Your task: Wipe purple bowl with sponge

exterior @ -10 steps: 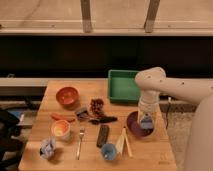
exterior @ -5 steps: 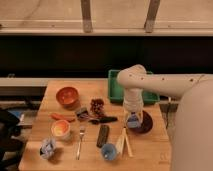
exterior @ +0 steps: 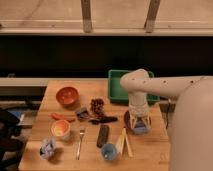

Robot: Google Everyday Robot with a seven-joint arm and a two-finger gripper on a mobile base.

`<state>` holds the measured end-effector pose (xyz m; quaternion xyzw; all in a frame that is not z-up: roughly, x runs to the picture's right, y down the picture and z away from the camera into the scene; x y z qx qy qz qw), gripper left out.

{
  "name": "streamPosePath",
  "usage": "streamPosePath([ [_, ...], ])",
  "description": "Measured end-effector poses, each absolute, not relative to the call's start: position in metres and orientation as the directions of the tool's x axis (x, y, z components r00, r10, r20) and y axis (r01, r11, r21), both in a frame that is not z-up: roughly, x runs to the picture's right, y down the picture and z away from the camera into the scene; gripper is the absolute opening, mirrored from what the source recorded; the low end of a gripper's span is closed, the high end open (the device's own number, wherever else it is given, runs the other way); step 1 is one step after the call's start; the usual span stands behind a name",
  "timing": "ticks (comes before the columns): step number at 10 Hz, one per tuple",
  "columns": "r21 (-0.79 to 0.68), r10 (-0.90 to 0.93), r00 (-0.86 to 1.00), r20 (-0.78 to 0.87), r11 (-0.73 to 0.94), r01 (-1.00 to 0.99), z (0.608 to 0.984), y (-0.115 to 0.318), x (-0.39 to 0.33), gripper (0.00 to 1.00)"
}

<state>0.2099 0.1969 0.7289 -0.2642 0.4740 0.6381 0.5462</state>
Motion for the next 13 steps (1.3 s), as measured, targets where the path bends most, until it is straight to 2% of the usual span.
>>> streamPosePath([
  [5, 0.341, 0.469, -0.284, -0.836, 0.039, -0.939, 0.749, 0.177, 0.247, 0.09],
  [9, 0.269, 0.509, -0.207, -0.836, 0.05, -0.962, 0.774, 0.152, 0.188, 0.09],
  [13, 0.258, 0.503, -0.203, -0.84, 0.042, -0.965, 0.766, 0.164, 0.165, 0.09],
])
